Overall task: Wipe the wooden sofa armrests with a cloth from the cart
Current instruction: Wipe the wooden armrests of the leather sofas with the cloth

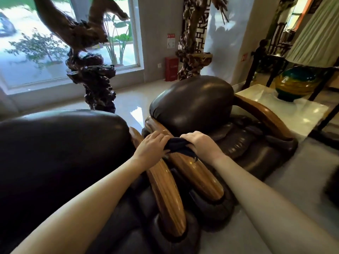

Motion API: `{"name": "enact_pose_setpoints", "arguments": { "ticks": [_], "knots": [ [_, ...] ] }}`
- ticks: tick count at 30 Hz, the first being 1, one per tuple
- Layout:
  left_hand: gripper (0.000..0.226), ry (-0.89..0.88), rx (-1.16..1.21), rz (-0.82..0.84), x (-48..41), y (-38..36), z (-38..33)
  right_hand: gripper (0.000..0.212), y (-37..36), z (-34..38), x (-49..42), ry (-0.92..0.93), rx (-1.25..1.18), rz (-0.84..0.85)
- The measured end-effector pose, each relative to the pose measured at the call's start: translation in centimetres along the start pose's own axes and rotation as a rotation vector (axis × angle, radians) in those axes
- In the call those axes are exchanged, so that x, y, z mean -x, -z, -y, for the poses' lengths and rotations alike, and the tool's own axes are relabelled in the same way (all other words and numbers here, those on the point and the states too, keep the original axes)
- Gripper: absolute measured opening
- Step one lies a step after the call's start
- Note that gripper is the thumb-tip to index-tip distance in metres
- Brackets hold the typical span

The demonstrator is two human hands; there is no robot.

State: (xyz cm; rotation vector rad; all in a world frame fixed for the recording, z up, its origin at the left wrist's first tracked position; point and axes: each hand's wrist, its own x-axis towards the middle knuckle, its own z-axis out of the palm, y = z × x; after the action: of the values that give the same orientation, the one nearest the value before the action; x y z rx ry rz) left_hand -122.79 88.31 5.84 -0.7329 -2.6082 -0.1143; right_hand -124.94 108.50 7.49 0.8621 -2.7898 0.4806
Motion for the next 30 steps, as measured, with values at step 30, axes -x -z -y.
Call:
{"name": "enact_pose_setpoints", "arguments": {
  "ticks": [30],
  "knots": [
    [0.056, 0.808, -0.032, 0.073, 2.9, -33.4, 8.1, 0.051, -35.0, -12.9, -24.1, 0.063, -0.268, 0.109]
  ]
}}
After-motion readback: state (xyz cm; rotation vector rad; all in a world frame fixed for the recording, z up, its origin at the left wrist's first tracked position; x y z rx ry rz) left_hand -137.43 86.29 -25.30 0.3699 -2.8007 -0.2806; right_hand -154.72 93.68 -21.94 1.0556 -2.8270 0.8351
